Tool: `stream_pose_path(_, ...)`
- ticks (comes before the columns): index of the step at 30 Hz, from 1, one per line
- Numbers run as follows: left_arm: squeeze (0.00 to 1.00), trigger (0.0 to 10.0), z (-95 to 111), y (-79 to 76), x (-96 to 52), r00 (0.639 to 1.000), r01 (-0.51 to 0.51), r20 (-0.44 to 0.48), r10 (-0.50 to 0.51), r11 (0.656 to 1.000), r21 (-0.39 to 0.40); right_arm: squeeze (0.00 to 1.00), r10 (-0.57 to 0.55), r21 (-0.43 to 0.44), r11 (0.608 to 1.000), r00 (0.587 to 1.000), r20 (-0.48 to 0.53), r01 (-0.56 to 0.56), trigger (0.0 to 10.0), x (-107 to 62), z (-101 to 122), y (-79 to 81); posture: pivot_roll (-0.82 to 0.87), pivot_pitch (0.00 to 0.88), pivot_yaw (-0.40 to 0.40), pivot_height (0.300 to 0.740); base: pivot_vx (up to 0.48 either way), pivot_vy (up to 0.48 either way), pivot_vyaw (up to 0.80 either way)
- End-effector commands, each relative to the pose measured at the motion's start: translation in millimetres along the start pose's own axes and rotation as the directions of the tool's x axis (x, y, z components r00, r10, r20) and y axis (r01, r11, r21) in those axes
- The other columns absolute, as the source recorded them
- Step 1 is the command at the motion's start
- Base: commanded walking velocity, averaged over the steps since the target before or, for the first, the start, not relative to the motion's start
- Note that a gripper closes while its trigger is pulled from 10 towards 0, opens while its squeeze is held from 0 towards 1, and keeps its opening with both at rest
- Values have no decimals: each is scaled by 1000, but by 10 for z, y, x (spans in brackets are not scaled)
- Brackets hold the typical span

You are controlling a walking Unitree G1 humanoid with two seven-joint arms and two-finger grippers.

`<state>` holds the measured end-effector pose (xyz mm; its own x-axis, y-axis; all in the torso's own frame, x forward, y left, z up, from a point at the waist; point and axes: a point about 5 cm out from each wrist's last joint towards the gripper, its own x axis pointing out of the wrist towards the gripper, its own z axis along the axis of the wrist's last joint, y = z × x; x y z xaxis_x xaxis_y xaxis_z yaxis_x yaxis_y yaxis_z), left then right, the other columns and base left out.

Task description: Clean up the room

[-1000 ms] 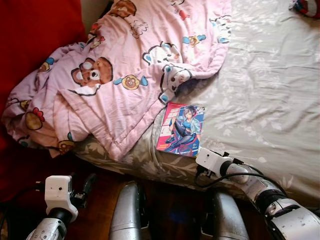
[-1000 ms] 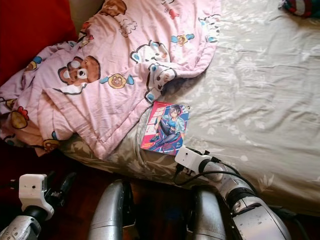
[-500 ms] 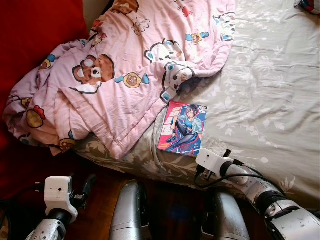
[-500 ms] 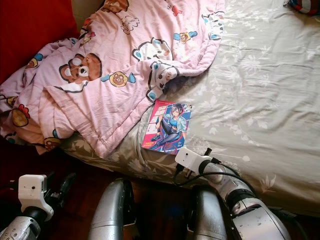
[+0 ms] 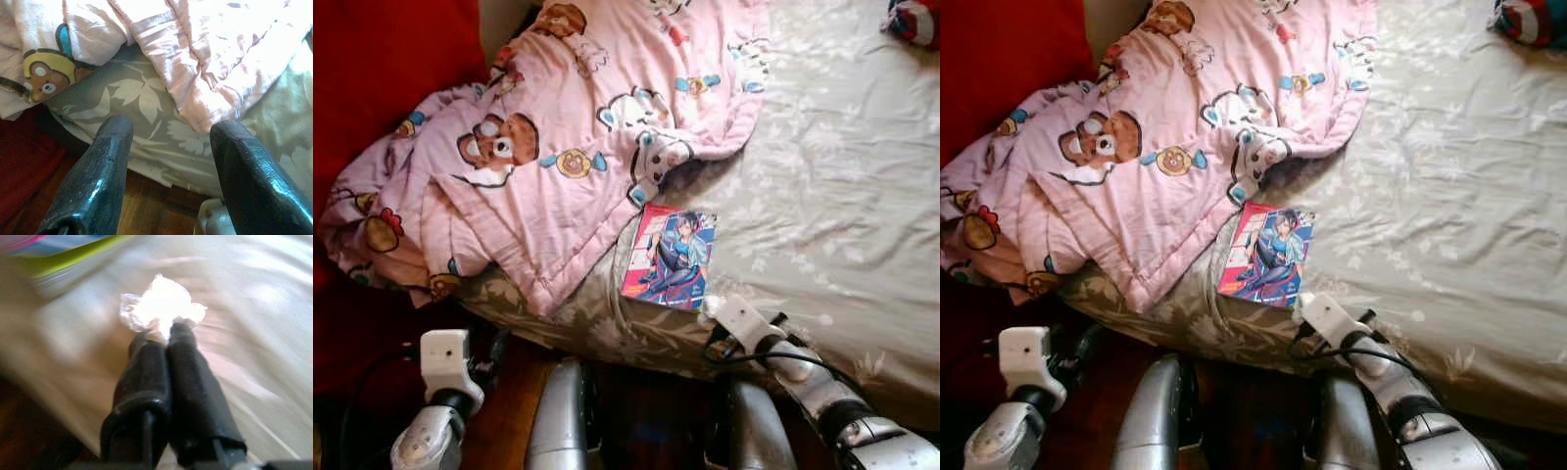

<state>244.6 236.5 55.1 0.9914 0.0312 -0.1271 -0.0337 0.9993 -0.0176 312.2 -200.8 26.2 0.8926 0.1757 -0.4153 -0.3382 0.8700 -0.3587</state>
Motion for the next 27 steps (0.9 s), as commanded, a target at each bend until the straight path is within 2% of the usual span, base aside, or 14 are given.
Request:
stream_pose_path(1,0,10000,-108,107,-44,998,-45,-36,46,999,21,0,-87,185,980,996,31,79,0,-56,-71,-44,114,122,23,595,0,0,0)
stream_pose_path(2,0,10000,-108,107,-44,998,-45,-36,46,999,21,0,-87,185,980,996,31,79,0,-56,-71,-44,114,122,23,595,0,0,0)
stream_pose_path(3,0,10000,-113,127,-29,998,-52,-37,53,998,20,0,-134,271,956,990,52,115,0,-85,-94,-65,107,111,23,595,0,0,0)
stream_pose_path(4,0,10000,-113,127,-29,998,-52,-37,53,998,20,0,-134,271,956,990,52,115,0,-85,-94,-65,107,111,23,595,0,0,0)
stream_pose_path(6,0,10000,-175,164,1,996,-64,-57,65,998,16,0,-263,466,861,963,61,205,0,-184,-215,-84,82,69,26,595,0,0,0)
stream_pose_path(7,0,10000,-175,164,1,996,-64,-57,65,998,16,0,-263,466,861,963,61,205,0,-184,-215,-84,82,69,26,595,0,0,0)
stream_pose_path(8,0,10000,-234,167,14,995,-63,-79,64,998,13,0,-313,564,790,949,31,242,10000,-240,-317,-47,64,53,33,595,0,0,0)
stream_pose_path(9,0,10000,-234,167,14,995,-63,-79,64,998,13,0,-313,564,790,949,31,242,10000,-240,-317,-47,64,53,33,595,0,0,0)
stream_pose_path(11,0,10000,-337,170,34,990,-71,-122,69,997,-10,0,-348,608,734,936,-46,303,10000,-339,-517,65,38,15,41,595,0,0,0)
stream_pose_path(14,0,10000,-395,173,45,987,-78,-146,74,997,-23,0,-384,600,710,917,-109,369,10000,-409,-639,104,26,0,47,595,0,0,0)
stream_pose_path(16,0,10000,-457,168,75,981,-89,-175,78,995,-56,0,-428,631,642,886,-177,436,10000,-485,-760,113,-5,0,55,600,0,0,0)
stream_pose_path(21,0,10000,-598,124,111,966,-92,-249,73,994,-63,0,-387,667,568,872,-301,482,10000,-589,-982,217,-31,0,70,630,0,0,0)
stream_pose_path(26,0,10000,-811,68,25,928,-82,-368,55,995,-59,0,-335,641,577,862,-381,507,10000,-650,-1111,329,-9,0,77,660,0,0,0)
stream_pose_path(27,0,10000,-903,52,-35,905,-77,-422,49,996,-48,0,-322,635,578,858,-400,513,10000,-658,-1133,374,-15,0,80,670,0,0,0)
